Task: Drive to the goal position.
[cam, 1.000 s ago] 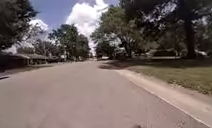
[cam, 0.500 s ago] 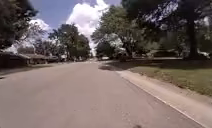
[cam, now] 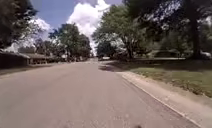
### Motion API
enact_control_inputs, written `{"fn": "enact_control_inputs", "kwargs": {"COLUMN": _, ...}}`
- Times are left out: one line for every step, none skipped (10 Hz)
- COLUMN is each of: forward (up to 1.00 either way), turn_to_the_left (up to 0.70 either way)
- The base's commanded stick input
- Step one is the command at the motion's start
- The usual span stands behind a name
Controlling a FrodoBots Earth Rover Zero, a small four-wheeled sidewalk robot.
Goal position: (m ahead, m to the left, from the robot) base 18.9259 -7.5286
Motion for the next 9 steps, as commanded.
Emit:
{"fn": "enact_control_inputs", "kwargs": {"forward": 0.7, "turn_to_the_left": 0.0}}
{"fn": "enact_control_inputs", "kwargs": {"forward": 0.7, "turn_to_the_left": 0.0}}
{"fn": "enact_control_inputs", "kwargs": {"forward": 0.7, "turn_to_the_left": 0.0}}
{"fn": "enact_control_inputs", "kwargs": {"forward": 0.7, "turn_to_the_left": 0.0}}
{"fn": "enact_control_inputs", "kwargs": {"forward": 0.7, "turn_to_the_left": 0.0}}
{"fn": "enact_control_inputs", "kwargs": {"forward": 0.7, "turn_to_the_left": 0.0}}
{"fn": "enact_control_inputs", "kwargs": {"forward": 0.7, "turn_to_the_left": 0.0}}
{"fn": "enact_control_inputs", "kwargs": {"forward": 0.7, "turn_to_the_left": 0.0}}
{"fn": "enact_control_inputs", "kwargs": {"forward": 0.7, "turn_to_the_left": 0.0}}
